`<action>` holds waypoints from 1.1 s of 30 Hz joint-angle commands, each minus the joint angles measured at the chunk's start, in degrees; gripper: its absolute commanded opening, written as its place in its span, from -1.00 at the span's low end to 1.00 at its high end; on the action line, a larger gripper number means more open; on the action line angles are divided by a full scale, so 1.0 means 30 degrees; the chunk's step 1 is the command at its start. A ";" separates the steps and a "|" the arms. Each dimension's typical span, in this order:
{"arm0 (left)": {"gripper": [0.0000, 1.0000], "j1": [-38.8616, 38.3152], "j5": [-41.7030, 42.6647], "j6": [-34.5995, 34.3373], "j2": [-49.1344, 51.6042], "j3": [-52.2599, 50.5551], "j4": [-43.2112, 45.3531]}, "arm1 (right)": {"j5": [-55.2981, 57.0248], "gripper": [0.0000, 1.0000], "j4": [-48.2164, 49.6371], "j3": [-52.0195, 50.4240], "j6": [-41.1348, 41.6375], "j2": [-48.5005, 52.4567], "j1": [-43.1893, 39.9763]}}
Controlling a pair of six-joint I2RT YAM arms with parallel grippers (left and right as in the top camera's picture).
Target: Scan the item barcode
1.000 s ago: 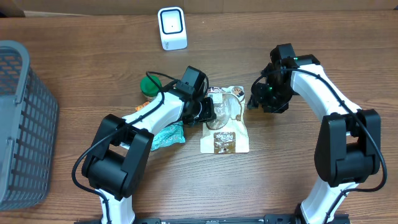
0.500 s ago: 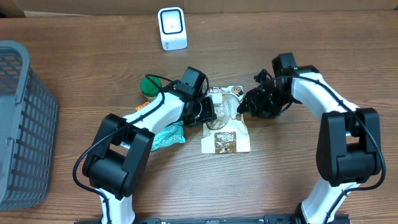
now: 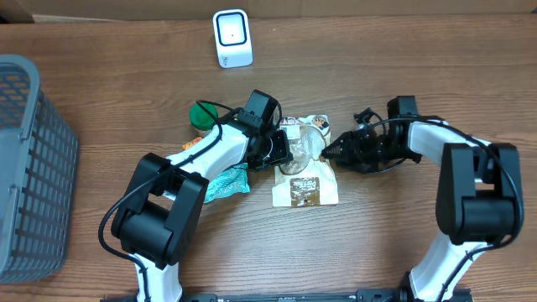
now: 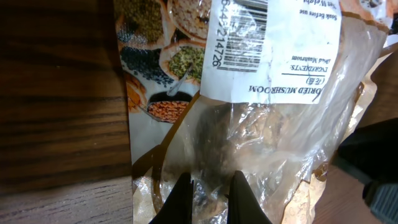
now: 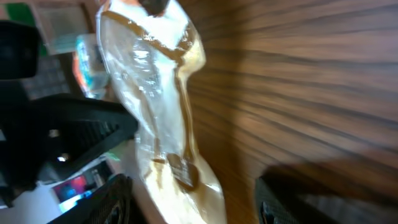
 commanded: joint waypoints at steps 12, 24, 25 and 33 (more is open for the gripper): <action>-0.92 0.0000 -0.0138 -0.0124 0.0670 -0.0401 -0.0007 | -0.0357 0.09 0.2871 -0.0335 0.4277 0.0801 0.2069; -0.92 0.0000 -0.0138 -0.0124 0.0670 -0.0401 -0.0007 | -0.0386 -0.92 0.3220 -0.0306 0.4160 0.0787 0.1800; -0.91 0.0000 -0.0138 -0.0124 0.0670 -0.0401 -0.0007 | -0.0386 -0.92 0.3279 -0.0306 0.4160 0.0772 0.1770; -0.91 0.0000 -0.0131 -0.0131 0.0670 -0.0401 0.0036 | -0.0350 -0.62 0.3483 -0.0262 0.4248 0.0758 0.1763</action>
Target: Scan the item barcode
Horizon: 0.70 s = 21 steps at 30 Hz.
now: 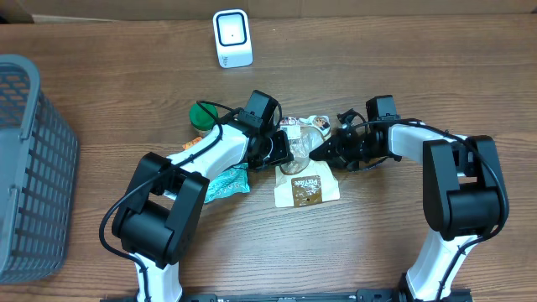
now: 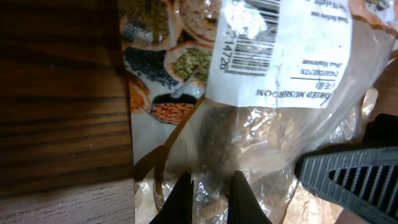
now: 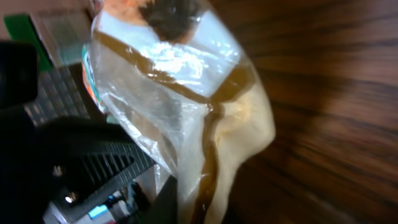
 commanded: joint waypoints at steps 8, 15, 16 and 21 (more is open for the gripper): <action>-0.92 0.0000 -0.0277 -0.0124 0.0597 -0.0386 -0.0015 | 0.0168 -0.48 0.1311 -0.0044 0.1049 0.0153 0.1268; -0.92 0.0007 -0.0284 -0.0015 0.0597 -0.0386 -0.0022 | 0.0160 -0.82 0.1377 -0.0044 0.1093 0.0153 0.1377; -0.92 0.0007 -0.0284 0.0022 0.0597 -0.0386 -0.0029 | 0.0138 -0.86 0.1362 -0.0044 0.1086 0.0146 0.1311; -0.92 0.0153 -0.0277 0.0015 0.0597 -0.0386 -0.0022 | -0.0051 -0.92 0.1107 -0.0036 0.0918 0.0146 0.0860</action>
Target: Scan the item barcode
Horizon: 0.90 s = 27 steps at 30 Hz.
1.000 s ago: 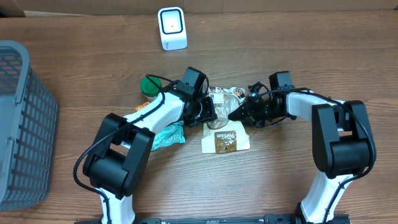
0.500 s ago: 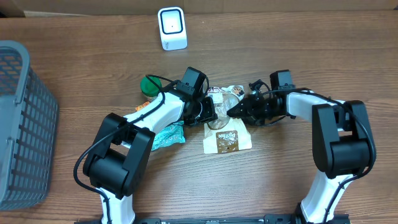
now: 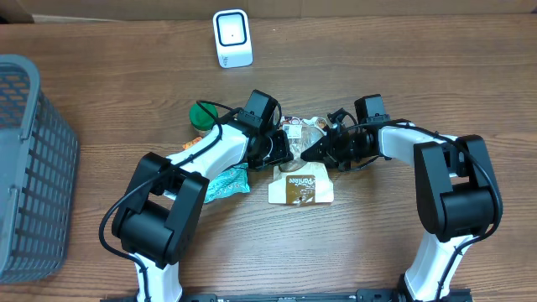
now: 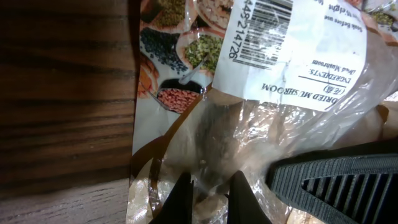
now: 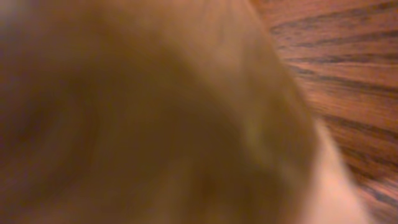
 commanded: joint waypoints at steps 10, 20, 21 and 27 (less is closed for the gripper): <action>-0.91 0.1275 0.0554 0.4146 -0.0321 0.2361 -0.3147 | -0.1158 -0.92 -0.1530 0.0051 -0.3067 -0.1173 -0.0452; -0.92 0.2346 -0.2535 0.8320 -0.2528 1.1686 -1.2801 | -0.2805 -0.92 -0.2907 0.0051 -0.4925 -0.3716 -0.0692; -0.92 0.2594 -0.2535 0.8546 -0.2637 1.2524 -1.3442 | -0.3344 -0.92 -0.2958 0.0051 -0.5268 -0.3818 -0.0692; -0.92 0.6098 -0.2521 1.1118 -0.2841 1.8455 -1.8819 | -0.5173 -0.92 -0.3257 0.0051 -0.6237 -0.4561 -0.0692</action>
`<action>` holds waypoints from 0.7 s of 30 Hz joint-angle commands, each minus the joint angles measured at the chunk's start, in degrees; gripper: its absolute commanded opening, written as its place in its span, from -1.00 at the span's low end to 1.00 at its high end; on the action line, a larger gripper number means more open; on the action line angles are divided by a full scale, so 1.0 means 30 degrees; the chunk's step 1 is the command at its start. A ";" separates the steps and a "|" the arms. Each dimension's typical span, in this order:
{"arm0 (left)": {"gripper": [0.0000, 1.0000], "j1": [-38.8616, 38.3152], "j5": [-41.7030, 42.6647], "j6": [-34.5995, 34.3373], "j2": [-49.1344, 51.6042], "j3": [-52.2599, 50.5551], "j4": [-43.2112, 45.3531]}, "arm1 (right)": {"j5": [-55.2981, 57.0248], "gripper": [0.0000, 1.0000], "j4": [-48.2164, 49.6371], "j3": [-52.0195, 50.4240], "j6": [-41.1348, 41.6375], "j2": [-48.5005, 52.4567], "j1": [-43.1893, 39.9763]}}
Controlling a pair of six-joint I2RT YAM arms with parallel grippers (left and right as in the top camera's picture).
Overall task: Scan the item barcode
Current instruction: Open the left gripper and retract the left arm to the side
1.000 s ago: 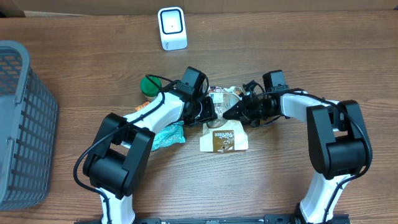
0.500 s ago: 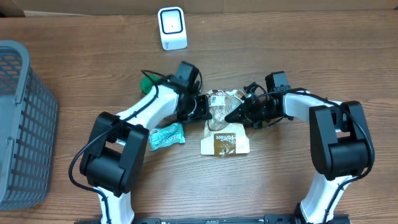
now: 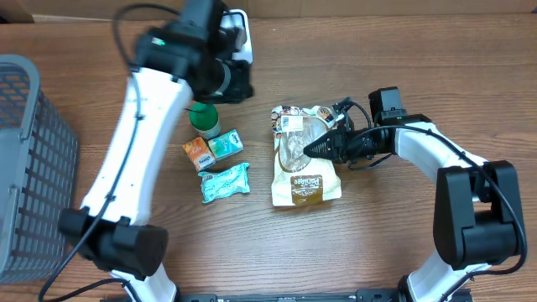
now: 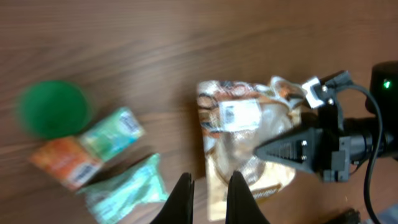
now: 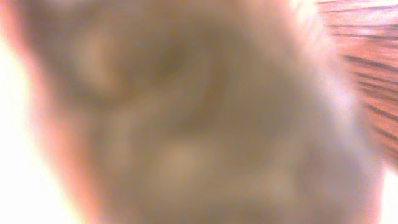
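Observation:
The dried mushroom bag [image 3: 305, 159] lies flat on the table, its white barcode label [image 4: 241, 115] facing up near the far end. My right gripper [image 3: 312, 149] reaches in from the right, its fingers drawn to a point on the bag's clear middle. The right wrist view is nothing but a brown blur pressed against the lens. My left gripper [image 3: 239, 86] hangs high above the table near the white scanner [image 3: 241, 23]. In the left wrist view the left gripper [image 4: 210, 186] shows a narrow gap with nothing in it.
A green-lidded jar [image 3: 204, 117], an orange packet [image 3: 198, 153], a teal packet [image 3: 225, 144] and a teal pouch [image 3: 225, 182] lie left of the bag. A grey basket [image 3: 29, 168] stands at the left edge. The raised left arm partly hides the scanner.
My left gripper was low at the bag's left side and is now high, back by the scanner, holding nothing. The bag lies flatter and slightly farther right, the right gripper still on it.
First the left gripper was down on the bag and the right gripper stood open just right of it. Then the right gripper was closer, then at the bag beside the left fingers. Now the left arm is raised away and only the right gripper is at the bag.

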 commanded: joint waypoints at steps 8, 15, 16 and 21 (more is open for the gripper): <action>-0.92 0.7868 -0.0364 0.4218 -0.0386 0.3264 -0.3840 | -0.1537 -0.92 -0.1894 0.0131 -0.2011 -0.3337 -0.0073; -0.84 1.0360 0.0306 0.5741 -0.0393 0.3264 -0.3832 | -0.1632 -0.92 -0.2273 0.0867 -0.2725 -0.4889 0.0117; -0.81 1.0448 0.0306 0.5952 -0.0393 0.3264 -0.3825 | -0.1632 -0.92 -0.2266 0.0969 -0.2725 -0.5020 0.0211; -0.60 1.0761 -0.0284 0.6426 -0.0393 0.3264 -0.3585 | -0.2688 -0.92 -0.2280 0.1566 -0.4124 -0.6113 0.1188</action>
